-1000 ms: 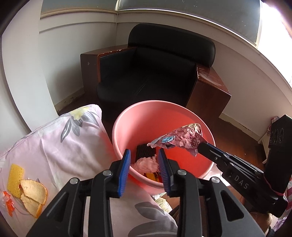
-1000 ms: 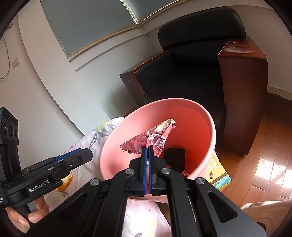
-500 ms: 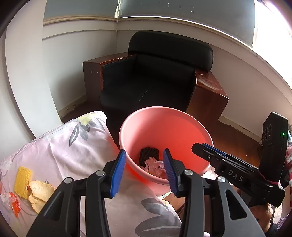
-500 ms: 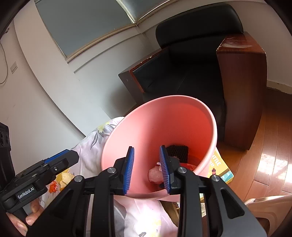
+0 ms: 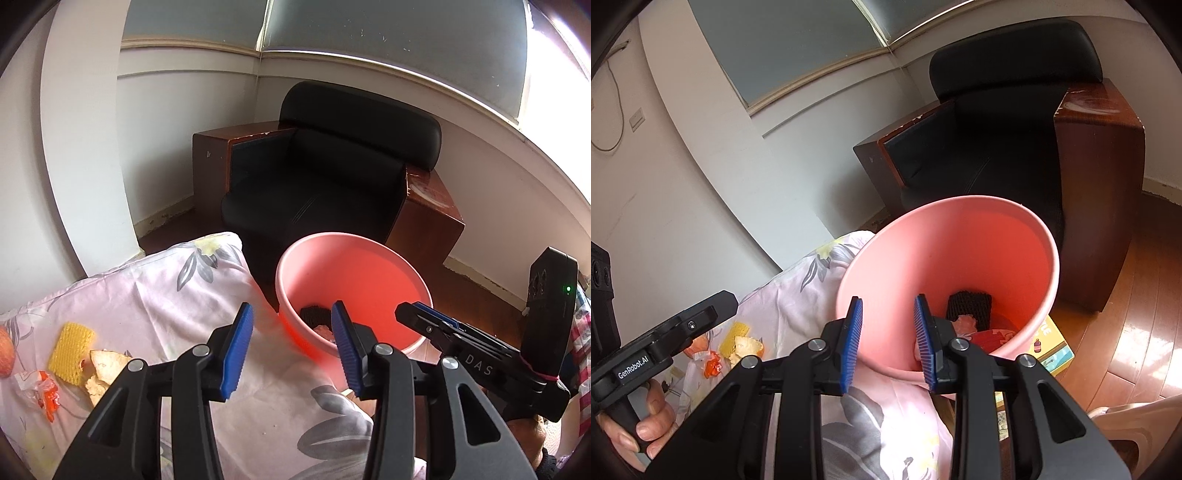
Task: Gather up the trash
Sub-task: 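Move both open grippers back over the orange peels on the table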
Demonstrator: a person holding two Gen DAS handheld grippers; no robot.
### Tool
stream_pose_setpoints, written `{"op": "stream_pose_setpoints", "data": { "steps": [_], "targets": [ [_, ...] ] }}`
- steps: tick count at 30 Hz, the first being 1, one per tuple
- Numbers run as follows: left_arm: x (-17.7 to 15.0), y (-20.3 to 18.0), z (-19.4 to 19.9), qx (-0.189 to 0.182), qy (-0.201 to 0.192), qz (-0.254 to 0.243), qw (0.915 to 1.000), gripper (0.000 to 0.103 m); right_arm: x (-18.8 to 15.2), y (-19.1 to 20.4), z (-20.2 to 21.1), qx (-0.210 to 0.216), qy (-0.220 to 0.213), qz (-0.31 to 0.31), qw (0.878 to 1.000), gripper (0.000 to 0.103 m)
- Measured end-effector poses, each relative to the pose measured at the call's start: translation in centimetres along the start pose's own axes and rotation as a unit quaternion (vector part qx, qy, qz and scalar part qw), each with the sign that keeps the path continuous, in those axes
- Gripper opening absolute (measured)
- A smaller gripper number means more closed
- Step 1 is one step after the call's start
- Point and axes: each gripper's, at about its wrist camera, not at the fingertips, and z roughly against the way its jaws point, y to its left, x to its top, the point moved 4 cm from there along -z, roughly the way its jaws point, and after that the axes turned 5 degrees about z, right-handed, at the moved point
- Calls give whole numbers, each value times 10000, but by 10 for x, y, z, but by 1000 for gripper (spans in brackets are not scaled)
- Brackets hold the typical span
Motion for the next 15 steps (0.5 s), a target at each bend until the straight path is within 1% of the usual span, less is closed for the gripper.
{"op": "stream_pose_setpoints", "data": {
  "steps": [8,15],
  "targets": [
    [-5,32,33,167,-193,235,9994,45,-7,34,1,272,110,318,9991,29],
    [-22,69,66,484,-323,445,9973,48,-17,61,-2,494,222,546,9970,29]
  ]
}}
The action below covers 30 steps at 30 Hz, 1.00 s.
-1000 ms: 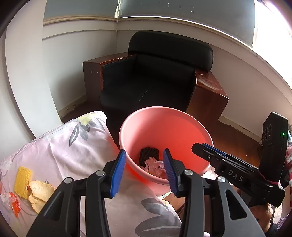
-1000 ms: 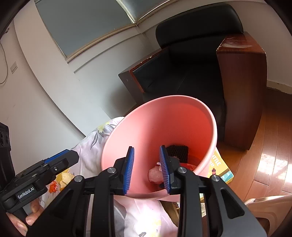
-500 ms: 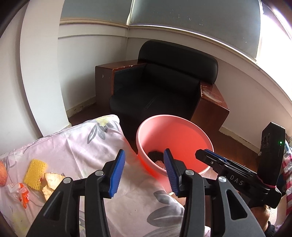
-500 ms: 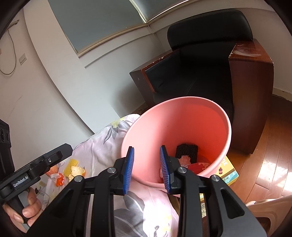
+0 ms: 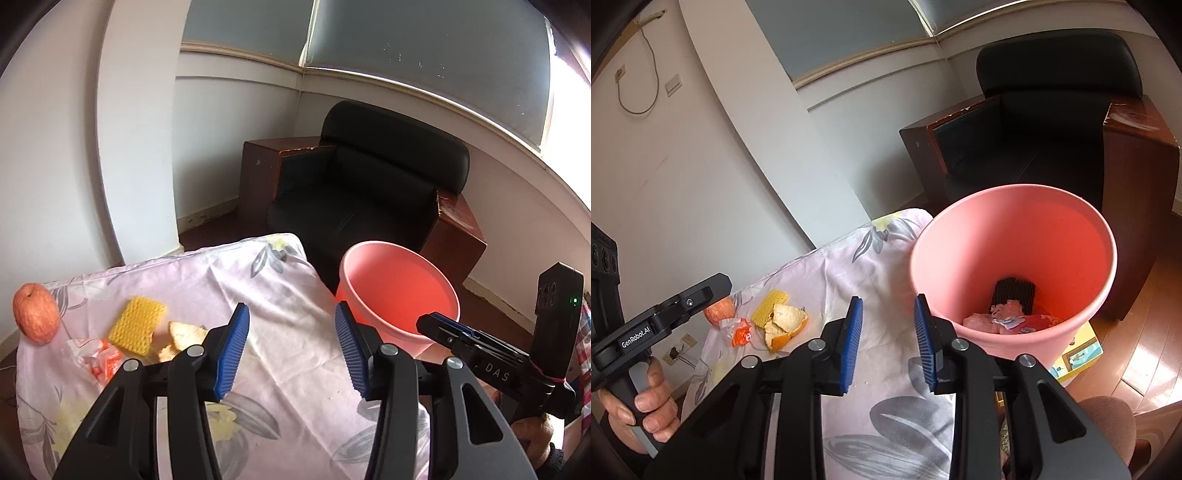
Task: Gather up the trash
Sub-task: 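Move both open grippers back over the orange peels on the table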
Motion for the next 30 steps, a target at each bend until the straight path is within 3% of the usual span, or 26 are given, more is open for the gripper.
{"op": "stream_pose_setpoints", "data": {
  "steps": [8,19,23,30],
  "targets": [
    [-33,66,26,550,143,398,9976,49,-13,34,-19,306,273,191,9990,29],
    [-68,145,40,1193,289,1070,9867,48,-37,71,-47,539,810,490,9940,29],
    [-68,158,33,1178,301,1321,9837,48,-41,76,-53,571,922,527,9927,29],
    [-54,137,9,551,287,1441,9876,48,-39,81,-58,580,999,520,9919,29]
  ]
}}
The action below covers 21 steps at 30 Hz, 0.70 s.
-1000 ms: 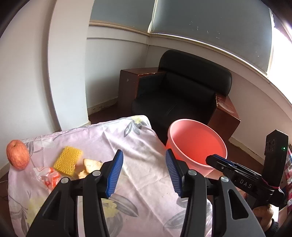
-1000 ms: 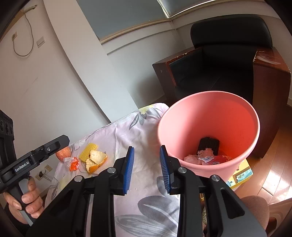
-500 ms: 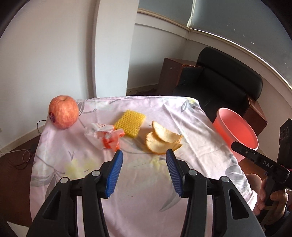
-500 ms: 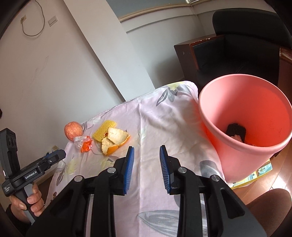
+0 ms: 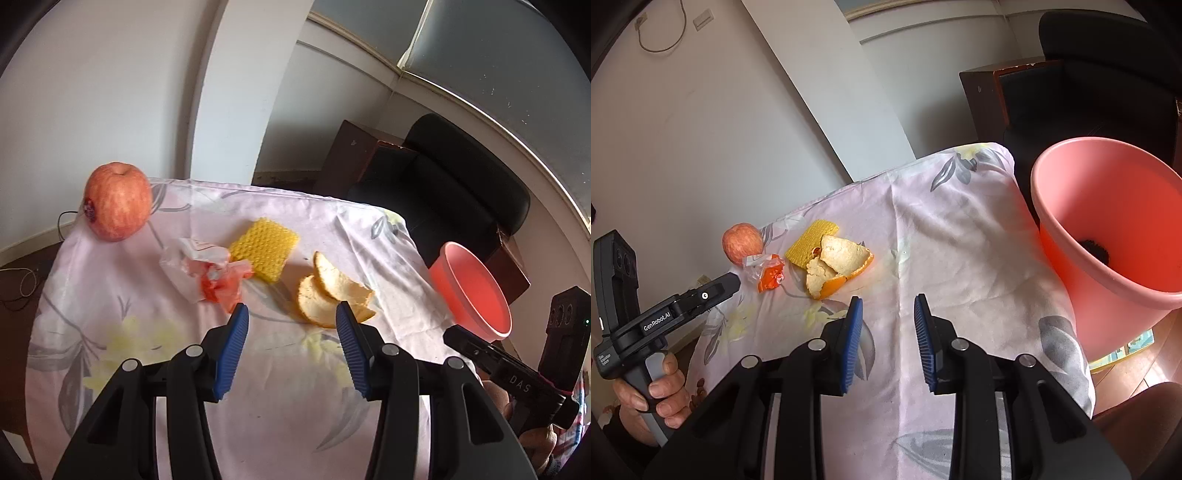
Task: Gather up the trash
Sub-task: 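Move both open grippers back over the orange peels on the table, then grasp an orange peel with the left gripper while the right gripper grasps another peel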
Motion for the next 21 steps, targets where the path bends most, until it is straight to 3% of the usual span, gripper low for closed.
{"op": "stream_pose_setpoints", "data": {
  "steps": [5,14,17,21],
  "targets": [
    [4,-18,-32,105,40,-423,9990,48,0,1,-2,-36,83,8,10000,29],
    [4,-18,-86,297,454,-576,9969,46,0,-5,-12,-109,174,-79,9998,29],
    [2,-18,-97,264,603,-559,9963,38,1,-5,-17,-73,227,-85,9997,29],
    [-1,-18,-101,234,683,-493,9962,11,6,-4,-23,8,248,-97,9996,29]
  ]
}}
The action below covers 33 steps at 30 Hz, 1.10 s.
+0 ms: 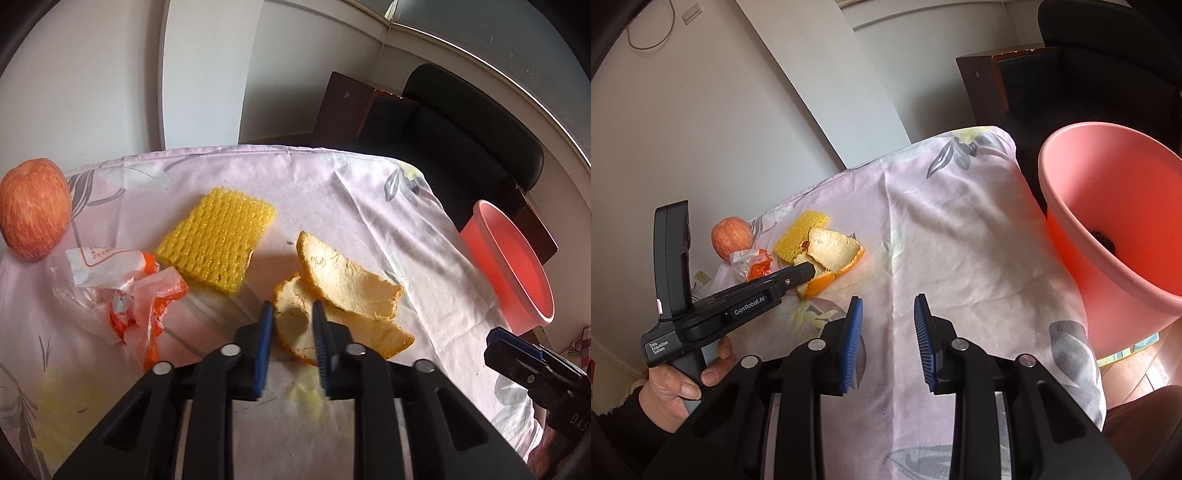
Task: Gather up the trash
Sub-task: 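Grasp an orange peel with the left gripper while the right gripper grasps another peel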
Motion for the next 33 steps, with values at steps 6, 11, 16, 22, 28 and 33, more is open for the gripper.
{"op": "stream_pose_setpoints", "data": {
  "steps": [6,11,16,22,28,33],
  "targets": [
    [1,6,16,-253,-124,149,9995,4,16,5,-13,319,38,-99,9994,29],
    [0,15,30,-166,-259,154,9994,3,28,12,-39,480,229,-119,9985,29],
    [-5,26,38,-102,-296,235,9992,3,33,18,-65,474,432,-52,9979,29],
    [-7,32,44,-141,-313,350,9988,3,34,20,-88,177,534,32,9984,30],
    [-6,31,52,-183,-383,395,9983,3,33,29,-91,295,374,132,9988,12],
    [-3,27,61,-198,-499,391,9978,3,35,24,-74,282,203,85,9994,6]
  ]
}}
